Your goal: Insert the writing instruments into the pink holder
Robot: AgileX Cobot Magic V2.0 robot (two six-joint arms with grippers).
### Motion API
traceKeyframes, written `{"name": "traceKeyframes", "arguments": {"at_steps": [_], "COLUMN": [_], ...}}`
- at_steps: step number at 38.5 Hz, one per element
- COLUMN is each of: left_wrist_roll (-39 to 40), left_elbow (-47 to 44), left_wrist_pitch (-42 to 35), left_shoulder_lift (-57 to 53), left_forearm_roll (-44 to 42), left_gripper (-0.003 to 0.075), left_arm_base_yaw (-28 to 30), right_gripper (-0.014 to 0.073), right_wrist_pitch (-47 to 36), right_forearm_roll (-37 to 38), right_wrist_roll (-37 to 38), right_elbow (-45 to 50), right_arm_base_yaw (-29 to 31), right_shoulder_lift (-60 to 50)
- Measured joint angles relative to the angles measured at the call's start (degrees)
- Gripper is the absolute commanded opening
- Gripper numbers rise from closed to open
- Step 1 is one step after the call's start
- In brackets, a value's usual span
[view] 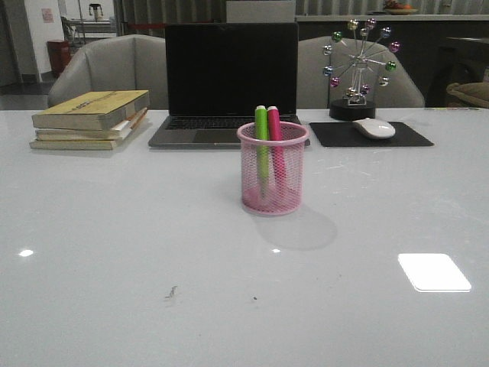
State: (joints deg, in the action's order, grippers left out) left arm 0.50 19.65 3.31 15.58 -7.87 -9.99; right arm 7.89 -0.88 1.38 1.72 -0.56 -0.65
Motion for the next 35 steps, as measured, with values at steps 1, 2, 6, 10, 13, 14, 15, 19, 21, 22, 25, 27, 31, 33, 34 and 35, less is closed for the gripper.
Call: {"name": "traceKeyframes", "arguments": {"at_steps": [1,2,6,10,13,14,15,19,21,22,25,27,31,33,34,35], "left_wrist_roll": [0.0,0.0,0.0,0.0,0.0,0.0,0.0,0.0,0.0,0.0,0.0,0.0,0.0,0.0,0.0,0.0], "left_elbow": [-1.4,-2.4,-6.5,-10.0,-12.1,-12.8,-13.2,-15.6,-17.3,-18.2,-19.9,-19.9,-19.9,-19.9,-19.9,-19.9], "left_wrist_pitch": [-2.0,-2.9,-8.3,-11.1,-12.5,-12.7,-13.1,-13.9,-14.2,-14.2,-12.5,-10.7,-5.4,-3.3,-2.7,-2.0], "left_shoulder_lift": [0.0,0.0,0.0,0.0,-0.9,-1.3,-2.0,-5.0,-7.3,-8.7,-12.4,-14.9,-15.9,-15.9,-15.9,-15.9], "left_forearm_roll": [-0.1,-0.1,0.4,3.0,4.3,4.5,4.7,4.8,4.8,4.8,4.8,4.8,4.8,4.8,4.8,4.8], "left_gripper": [0.0099,0.0099,0.0099,0.0099,0.0099,0.0099,0.0099,0.0099,0.0099,0.0099,0.0099,0.0099,0.0099,0.0099,0.0099,0.0099], "left_arm_base_yaw": [0.1,0.2,1.7,5.5,8.4,9.4,10.1,11.8,12.1,12.1,12.1,12.1,12.1,12.1,11.9,11.7], "right_gripper": [0.0049,0.0049,0.0049,0.0049,0.0049,0.0049,0.0049,0.0049,0.0049,0.0049,0.0049,0.0049,0.0049,0.0049,0.0049,0.0049], "right_wrist_pitch": [0.0,0.0,0.0,0.0,0.0,0.0,0.0,0.0,0.0,0.0,0.0,0.0,0.0,0.1,0.1,0.1], "right_forearm_roll": [0.0,0.0,0.0,0.0,0.0,0.0,0.0,0.0,0.0,0.0,0.0,0.0,0.0,0.0,0.0,0.0], "right_wrist_roll": [0.0,0.0,0.0,0.0,0.0,0.0,0.0,0.0,0.0,0.0,0.0,0.0,0.0,0.0,0.0,0.0], "right_elbow": [0.0,0.0,0.0,0.0,0.0,0.0,0.0,0.0,0.0,0.0,0.0,0.0,0.0,0.0,0.0,0.0], "right_arm_base_yaw": [0.0,0.0,0.0,0.0,0.0,0.0,0.0,0.0,0.0,0.0,0.0,0.0,0.0,0.0,0.0,0.0], "right_shoulder_lift": [0.0,0.0,0.0,0.0,0.0,0.0,0.0,0.0,0.0,0.0,0.0,0.0,0.0,0.0,0.0,0.0]}}
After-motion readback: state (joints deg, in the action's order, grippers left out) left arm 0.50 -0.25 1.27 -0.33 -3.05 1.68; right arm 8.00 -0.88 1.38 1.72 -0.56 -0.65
